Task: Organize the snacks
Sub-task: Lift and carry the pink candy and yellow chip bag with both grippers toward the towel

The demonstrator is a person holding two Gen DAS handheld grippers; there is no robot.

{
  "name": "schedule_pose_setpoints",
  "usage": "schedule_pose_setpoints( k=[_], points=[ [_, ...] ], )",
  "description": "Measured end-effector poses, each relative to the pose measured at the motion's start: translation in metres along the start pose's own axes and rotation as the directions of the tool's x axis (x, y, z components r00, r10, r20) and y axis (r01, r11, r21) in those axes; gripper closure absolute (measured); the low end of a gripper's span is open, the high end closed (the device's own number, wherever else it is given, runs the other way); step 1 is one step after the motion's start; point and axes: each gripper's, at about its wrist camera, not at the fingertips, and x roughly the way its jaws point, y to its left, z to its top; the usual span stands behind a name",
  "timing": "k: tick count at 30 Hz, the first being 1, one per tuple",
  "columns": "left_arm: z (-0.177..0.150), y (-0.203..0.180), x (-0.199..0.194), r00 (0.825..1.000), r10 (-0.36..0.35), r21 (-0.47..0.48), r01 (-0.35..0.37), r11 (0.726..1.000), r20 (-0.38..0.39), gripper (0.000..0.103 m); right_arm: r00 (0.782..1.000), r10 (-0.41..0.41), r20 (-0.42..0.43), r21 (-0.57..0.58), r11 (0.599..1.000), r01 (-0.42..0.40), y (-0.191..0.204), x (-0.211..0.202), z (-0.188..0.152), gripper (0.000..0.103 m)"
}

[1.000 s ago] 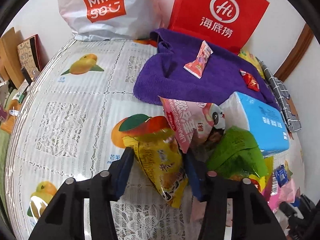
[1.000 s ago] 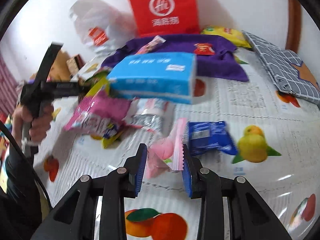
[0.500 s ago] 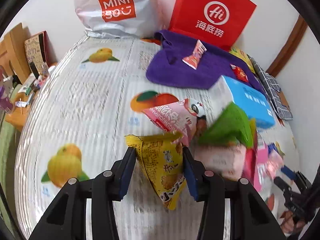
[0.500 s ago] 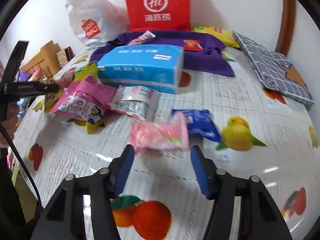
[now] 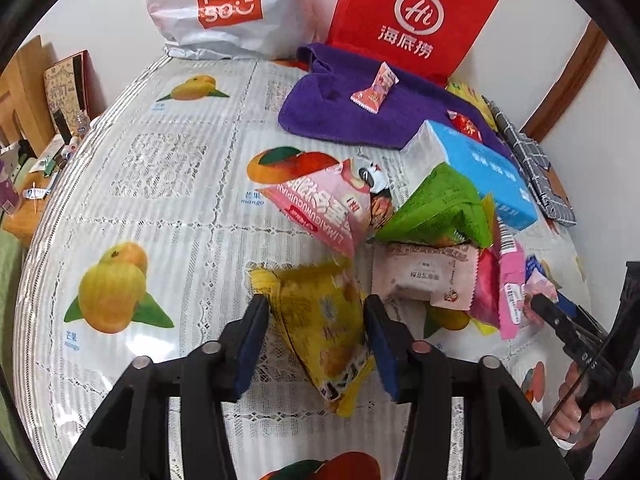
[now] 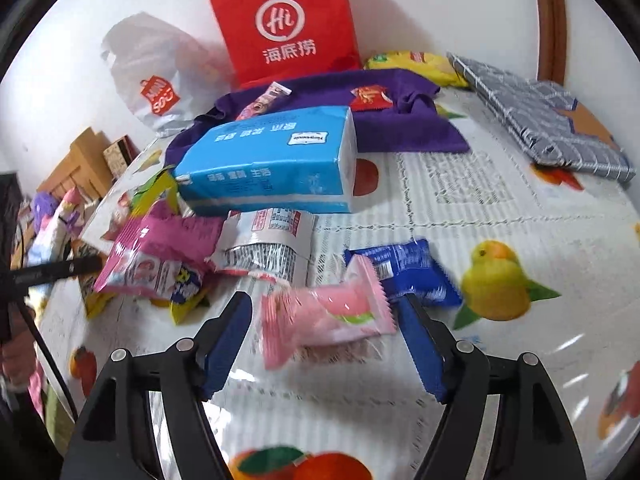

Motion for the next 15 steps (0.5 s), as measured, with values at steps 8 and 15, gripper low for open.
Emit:
schedule_pose_setpoints(
  k=[8,15],
  points=[
    [0.004,0.003,0.011,1.0,-0.017,-0.045,0.017,0.999,-0.01,0.043,1.0,-0.014,0.003,0.022,1.0,0.014,-0.002,0.008,0.002,0.052],
    [0.008,0.0,0.015,1.0,-0.004,-0.035,0.004,0.999,-0.005,0.054,0.999,0.037,-0.001,0.006,0.999,-0.037,-0.002,-0.002,-0.002,0.072]
  ],
)
